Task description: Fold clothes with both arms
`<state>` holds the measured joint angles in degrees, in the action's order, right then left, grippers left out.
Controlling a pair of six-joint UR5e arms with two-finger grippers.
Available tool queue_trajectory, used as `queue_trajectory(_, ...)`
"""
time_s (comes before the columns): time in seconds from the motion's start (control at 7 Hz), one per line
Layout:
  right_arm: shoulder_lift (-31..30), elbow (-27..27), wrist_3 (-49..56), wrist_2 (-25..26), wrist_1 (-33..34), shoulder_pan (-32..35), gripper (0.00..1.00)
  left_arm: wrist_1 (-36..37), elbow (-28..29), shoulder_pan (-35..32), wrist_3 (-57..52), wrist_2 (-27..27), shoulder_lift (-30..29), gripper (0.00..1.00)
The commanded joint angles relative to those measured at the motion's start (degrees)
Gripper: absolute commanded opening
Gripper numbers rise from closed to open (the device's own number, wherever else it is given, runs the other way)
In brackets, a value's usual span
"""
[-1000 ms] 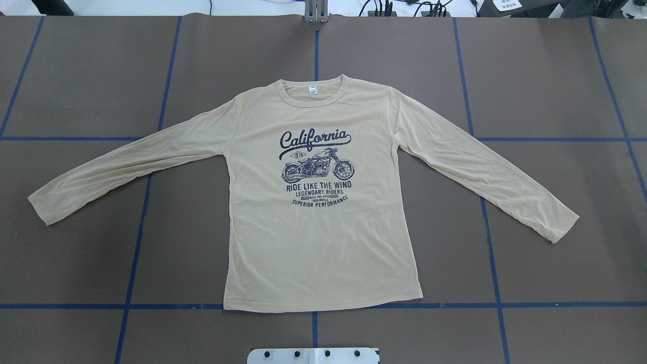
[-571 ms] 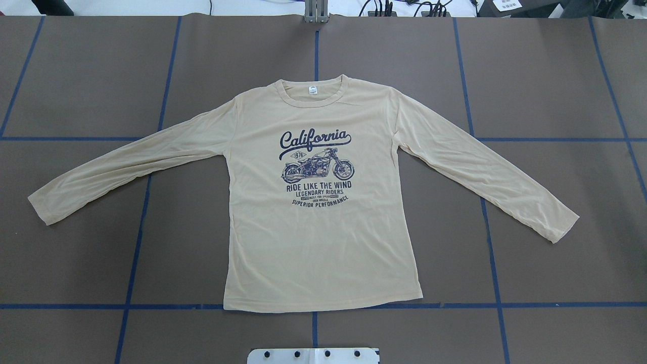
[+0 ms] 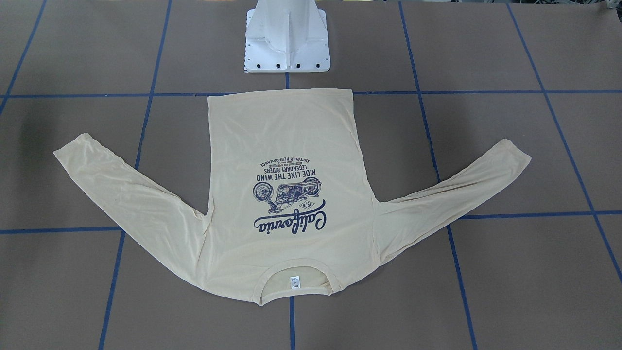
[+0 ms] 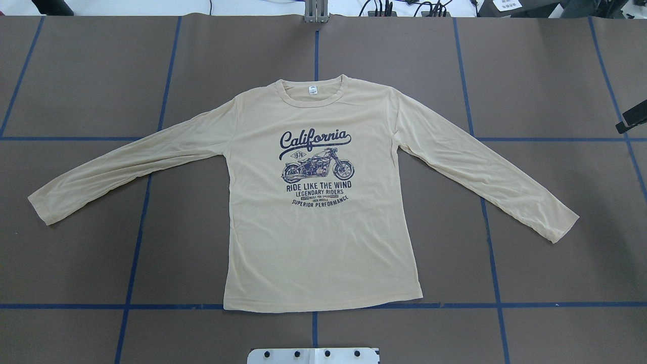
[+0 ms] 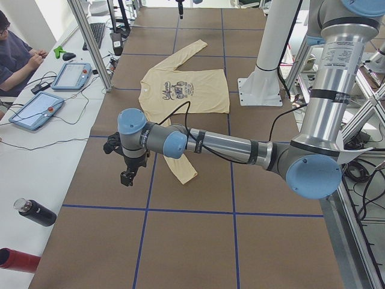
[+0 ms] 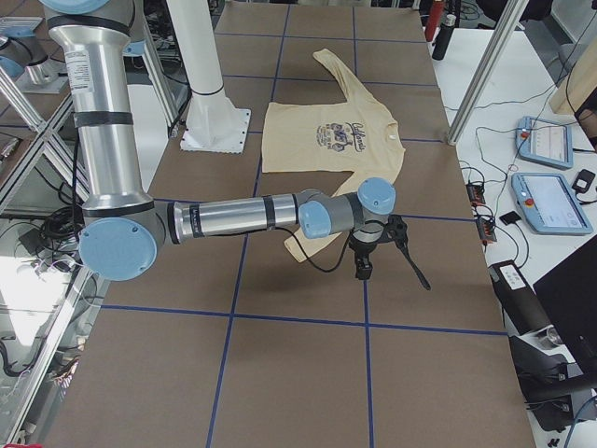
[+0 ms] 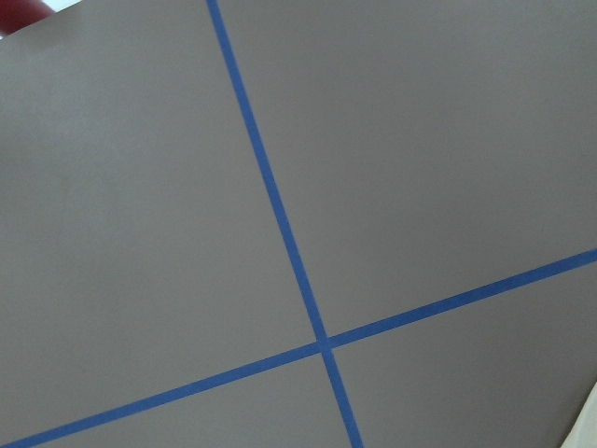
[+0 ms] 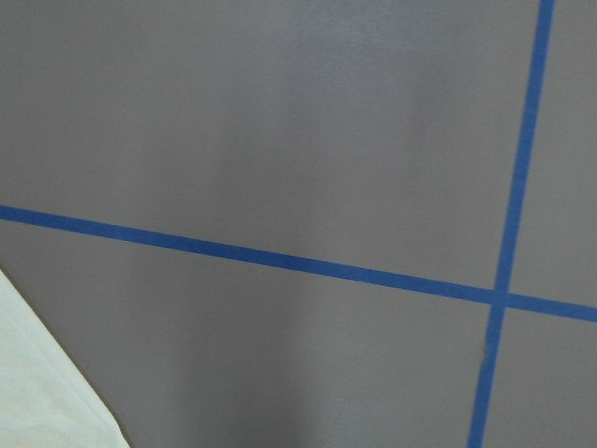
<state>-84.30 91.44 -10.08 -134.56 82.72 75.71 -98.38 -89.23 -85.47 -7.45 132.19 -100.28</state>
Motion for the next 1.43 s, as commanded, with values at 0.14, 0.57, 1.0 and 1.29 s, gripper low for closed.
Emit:
queue_trajectory(0.14,-7.3,0.1,-15.2,1.3,-21.6,-7.5,1.00,-5.9,1.8,0.5,1.8,1.0,1.5,1.00)
queue_trajectory(0.57,-9.6,0.6,-27.2,3.5,-31.0,-15.4,1.00,-10.3,2.4,0.5,1.9,1.1,3.5,1.00)
queue_trajectory(1.0,-14.2,6.3,-30.5,11.7,-31.0,-22.4,1.00,-10.3,2.0,0.4,2.0,1.1,3.6,1.00)
queue_trajectory(1.29,-15.0,5.9,-30.4,12.2,-31.0,-24.5,1.00,-10.3,2.2,0.5,2.0,1.1,3.5,1.00)
